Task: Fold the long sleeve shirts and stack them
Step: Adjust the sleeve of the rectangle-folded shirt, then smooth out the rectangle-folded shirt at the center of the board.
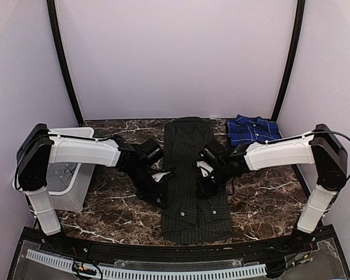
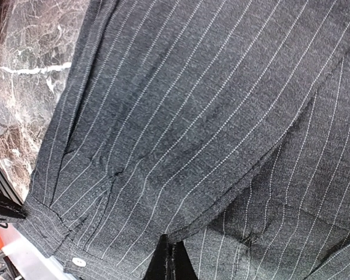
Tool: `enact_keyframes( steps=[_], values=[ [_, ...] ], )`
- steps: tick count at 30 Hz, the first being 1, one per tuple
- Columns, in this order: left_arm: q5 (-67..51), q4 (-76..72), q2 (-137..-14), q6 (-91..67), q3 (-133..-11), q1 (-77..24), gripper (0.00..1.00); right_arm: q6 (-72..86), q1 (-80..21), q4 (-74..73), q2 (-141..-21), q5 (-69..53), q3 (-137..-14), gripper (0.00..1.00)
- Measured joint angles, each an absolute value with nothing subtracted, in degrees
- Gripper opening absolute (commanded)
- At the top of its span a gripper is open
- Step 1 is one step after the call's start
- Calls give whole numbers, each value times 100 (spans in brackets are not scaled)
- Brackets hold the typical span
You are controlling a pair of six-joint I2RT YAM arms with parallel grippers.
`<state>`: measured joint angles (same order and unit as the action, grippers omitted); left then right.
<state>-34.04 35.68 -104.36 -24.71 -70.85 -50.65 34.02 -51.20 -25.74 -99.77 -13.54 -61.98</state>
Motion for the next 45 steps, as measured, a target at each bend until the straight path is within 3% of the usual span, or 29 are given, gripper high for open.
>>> enact_keyframes(
  steps=[3,7,8,11,14,18,24,26,32,45],
  values=[
    [-3406,3518,-10436,-2486,-7017,-5087,8,3413,-5122,-2576,-9977,-1328,-6180,21],
    [-3380,3505,-10436,-2523,-6945,-5092,30,3389,-5078,-2615,-9931,-1153,-6182,40],
    [-3358,3500,-10436,-2482,-6943,-5092,39,3363,-5050,-2641,-9880,-1118,-6184,43],
    [-3186,3577,-10436,-2510,-6967,-5092,48,3284,-4880,-2687,-9699,-1013,-6254,44],
    [-2840,3809,-10431,-2510,-7183,-5085,48,3216,-4558,-2596,-9544,-923,-6405,41],
    [-2418,3885,-10396,-2532,-7620,-4936,42,3120,-4178,-2333,-9666,-904,-6860,30],
    [-1997,3492,-10438,-2650,-8191,-4171,36,2943,-3712,-1682,-10597,-1041,-8093,22],
    [-1874,3229,-10569,-2674,-8473,-3948,31,2906,-3562,-1511,-10925,-1151,-8394,20],
    [-1612,2174,-11480,-2709,-9319,-3752,28,2871,-3183,-1275,-11963,-1568,-9227,20],
    [-1282,353,-13841,-2738,-11454,-3693,30,3208,-2803,-602,-12208,-2209,-8407,14]
  ],
)
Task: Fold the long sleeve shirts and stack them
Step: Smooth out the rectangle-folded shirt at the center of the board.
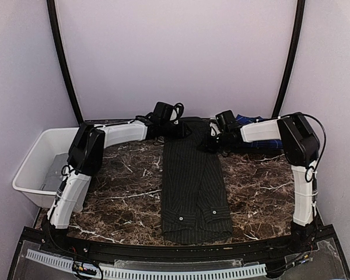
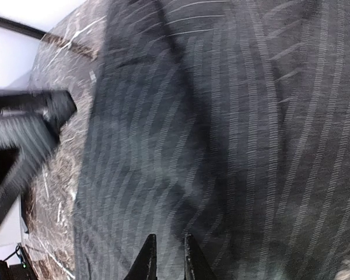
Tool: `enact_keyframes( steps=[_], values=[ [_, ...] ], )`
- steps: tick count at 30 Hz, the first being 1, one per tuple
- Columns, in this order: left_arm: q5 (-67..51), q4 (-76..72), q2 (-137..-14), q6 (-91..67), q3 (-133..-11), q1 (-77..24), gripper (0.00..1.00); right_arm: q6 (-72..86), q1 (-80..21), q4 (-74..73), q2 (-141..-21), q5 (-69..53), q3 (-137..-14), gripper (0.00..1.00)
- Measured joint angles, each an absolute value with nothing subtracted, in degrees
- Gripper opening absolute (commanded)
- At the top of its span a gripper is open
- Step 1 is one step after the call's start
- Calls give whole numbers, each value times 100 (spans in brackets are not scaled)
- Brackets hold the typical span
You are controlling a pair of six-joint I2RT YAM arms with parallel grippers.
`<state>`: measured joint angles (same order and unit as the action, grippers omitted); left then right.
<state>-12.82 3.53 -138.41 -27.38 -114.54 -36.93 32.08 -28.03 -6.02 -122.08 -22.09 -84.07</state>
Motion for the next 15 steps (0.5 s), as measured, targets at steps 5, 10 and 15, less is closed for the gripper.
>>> enact_keyframes(
  steps=[5,10,15],
  values=[
    [-1402,134,-15155,-3037,-13067,-3520,29,3301,-2536,-556,-12440,-2270,-8377,14],
    [-1603,-34,-15974,-3573,-13566,-3267,29,3284,-2526,-624,-12591,-2241,-8379,13],
    [-1774,-145,-16033,-3986,-13638,-3083,29,3179,-2545,-703,-12580,-2051,-8409,13]
  ],
)
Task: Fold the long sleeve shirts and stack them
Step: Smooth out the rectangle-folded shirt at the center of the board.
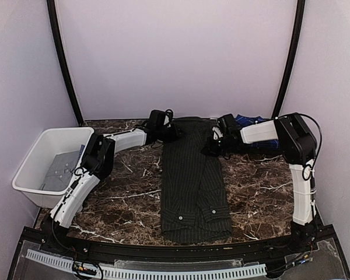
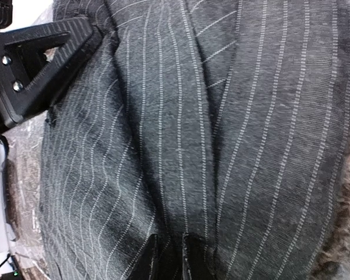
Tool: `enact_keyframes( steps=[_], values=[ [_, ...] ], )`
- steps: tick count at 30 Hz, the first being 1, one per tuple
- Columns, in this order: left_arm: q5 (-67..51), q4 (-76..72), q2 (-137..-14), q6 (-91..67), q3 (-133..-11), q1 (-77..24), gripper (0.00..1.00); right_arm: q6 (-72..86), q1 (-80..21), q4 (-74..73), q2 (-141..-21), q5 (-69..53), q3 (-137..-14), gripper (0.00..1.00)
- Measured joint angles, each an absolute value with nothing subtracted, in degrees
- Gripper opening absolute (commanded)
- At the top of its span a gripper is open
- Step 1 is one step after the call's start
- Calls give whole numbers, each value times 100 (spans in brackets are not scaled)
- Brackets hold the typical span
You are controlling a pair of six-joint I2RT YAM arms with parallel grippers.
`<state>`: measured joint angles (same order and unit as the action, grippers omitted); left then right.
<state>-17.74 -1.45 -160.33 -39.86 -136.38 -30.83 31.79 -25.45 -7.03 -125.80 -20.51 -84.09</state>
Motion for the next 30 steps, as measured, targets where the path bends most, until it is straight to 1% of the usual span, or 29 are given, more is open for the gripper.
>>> enact_keyframes(
  steps=[7,14,22,27,30],
  values=[
    [-1981,-213,-16094,-4191,-13688,-3026,28,3057,-2554,-1127,-12237,-1643,-8455,16],
    [-2082,-211,-16094,-4169,-13690,-3026,28,3055,-2609,-943,-11863,-1896,-8733,16],
    [-2086,-204,-16094,-4075,-13690,-3026,27,3229,-2818,-528,-12422,-2746,-9085,15],
    [-2099,-200,-16094,-4042,-13690,-3026,28,3369,-2827,-515,-12748,-2858,-8938,11],
    [-2121,-191,-16094,-4018,-13690,-3020,27,3505,-2738,-467,-12763,-2856,-8705,11]
  ],
)
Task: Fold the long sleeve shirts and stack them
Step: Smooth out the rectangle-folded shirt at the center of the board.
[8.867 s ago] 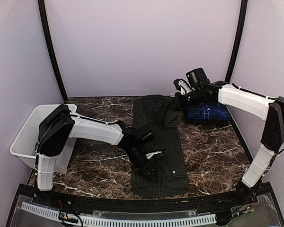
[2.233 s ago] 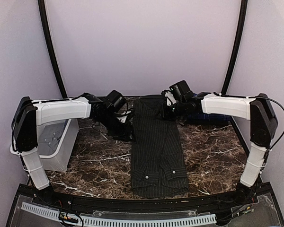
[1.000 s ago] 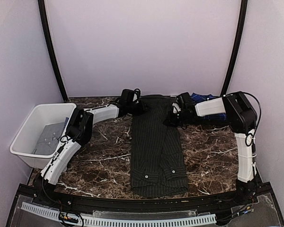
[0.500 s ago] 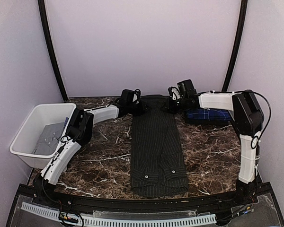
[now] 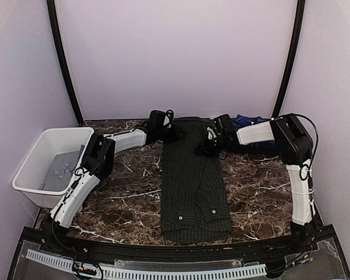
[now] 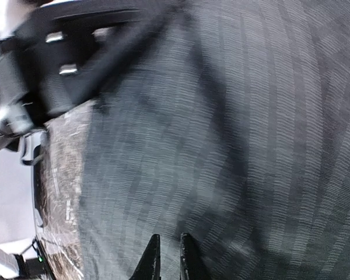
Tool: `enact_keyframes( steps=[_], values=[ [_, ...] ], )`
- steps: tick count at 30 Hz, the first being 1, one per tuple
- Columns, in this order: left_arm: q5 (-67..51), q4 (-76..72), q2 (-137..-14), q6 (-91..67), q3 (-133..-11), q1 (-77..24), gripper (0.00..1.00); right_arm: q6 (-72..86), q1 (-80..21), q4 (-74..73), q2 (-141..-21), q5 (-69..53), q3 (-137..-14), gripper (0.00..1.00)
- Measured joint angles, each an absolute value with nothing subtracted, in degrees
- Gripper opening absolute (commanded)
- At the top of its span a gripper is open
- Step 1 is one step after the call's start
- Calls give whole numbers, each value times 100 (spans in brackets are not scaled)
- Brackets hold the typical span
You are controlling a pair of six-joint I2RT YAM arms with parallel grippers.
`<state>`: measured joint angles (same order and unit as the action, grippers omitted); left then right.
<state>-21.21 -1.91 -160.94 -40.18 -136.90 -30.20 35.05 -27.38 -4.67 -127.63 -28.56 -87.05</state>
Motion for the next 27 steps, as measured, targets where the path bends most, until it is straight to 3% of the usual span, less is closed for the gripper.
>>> enact_keyframes(
  steps=[11,15,21,27],
  values=[
    [-2220,23,-16094,-3854,-13834,-2939,30,3640,-2502,-307,-12761,-2783,-8405,14],
    [-2272,121,-16033,-3745,-13874,-2880,39,3542,-2515,-427,-12759,-2779,-8501,18],
    [-2370,526,-15541,-3632,-13773,-2838,42,3374,-2554,-718,-12704,-2716,-8733,24],
    [-2469,567,-13719,-3629,-11909,-2838,41,3271,-2556,-819,-12206,-2648,-8729,24]
  ],
)
